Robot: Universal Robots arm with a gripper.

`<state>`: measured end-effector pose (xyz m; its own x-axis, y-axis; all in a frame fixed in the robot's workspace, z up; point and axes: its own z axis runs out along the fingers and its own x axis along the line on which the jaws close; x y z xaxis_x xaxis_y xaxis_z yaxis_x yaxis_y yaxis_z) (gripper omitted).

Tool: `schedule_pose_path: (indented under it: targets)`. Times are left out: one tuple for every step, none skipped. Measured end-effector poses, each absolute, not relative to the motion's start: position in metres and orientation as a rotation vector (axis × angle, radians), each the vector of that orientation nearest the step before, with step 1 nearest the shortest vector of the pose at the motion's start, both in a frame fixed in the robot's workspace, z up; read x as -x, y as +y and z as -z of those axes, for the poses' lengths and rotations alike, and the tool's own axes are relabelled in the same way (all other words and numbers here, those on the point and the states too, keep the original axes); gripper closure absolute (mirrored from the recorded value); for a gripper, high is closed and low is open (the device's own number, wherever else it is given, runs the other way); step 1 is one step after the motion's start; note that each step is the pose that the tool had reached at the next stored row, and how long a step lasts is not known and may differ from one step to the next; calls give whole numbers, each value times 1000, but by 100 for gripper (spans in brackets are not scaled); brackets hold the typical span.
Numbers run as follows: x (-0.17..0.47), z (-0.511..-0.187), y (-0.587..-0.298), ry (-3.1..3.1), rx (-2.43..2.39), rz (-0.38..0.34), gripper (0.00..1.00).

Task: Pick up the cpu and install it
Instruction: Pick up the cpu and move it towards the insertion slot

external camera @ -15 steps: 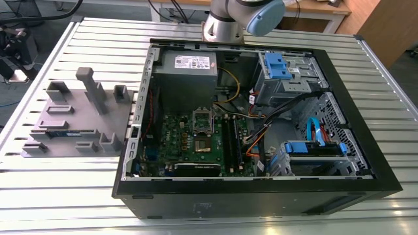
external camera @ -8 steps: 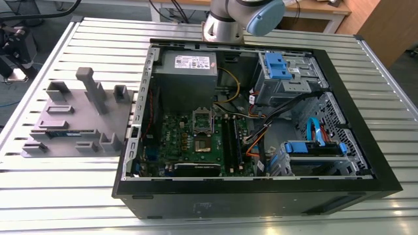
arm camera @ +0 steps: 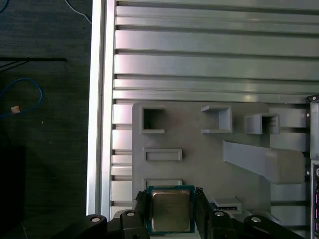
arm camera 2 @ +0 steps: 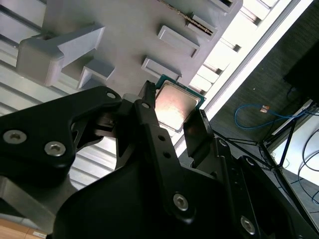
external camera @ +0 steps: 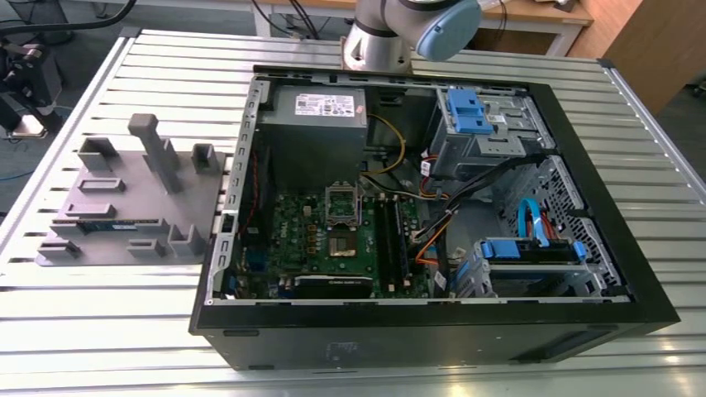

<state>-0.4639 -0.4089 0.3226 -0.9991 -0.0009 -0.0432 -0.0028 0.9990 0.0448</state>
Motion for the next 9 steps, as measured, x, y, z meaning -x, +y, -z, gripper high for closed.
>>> schedule_pose_path:
  targets:
    - [464, -323, -409, 3098, 3, -70, 53]
    - [464, -323, -409, 3098, 3, -69, 53]
    - [464, -323, -409, 3098, 3, -70, 53]
    - [464, -323, -409, 3098, 3, -70, 53]
    - [464, -323, -409, 3098, 3, -69, 53]
    - [464, -323, -409, 3098, 3, -70, 53]
    - [464, -323, -409, 3098, 3, -70, 53]
    - [464, -323, -409, 3098, 3, -69, 53]
    - [464, -325, -409, 3098, 3, -69, 53]
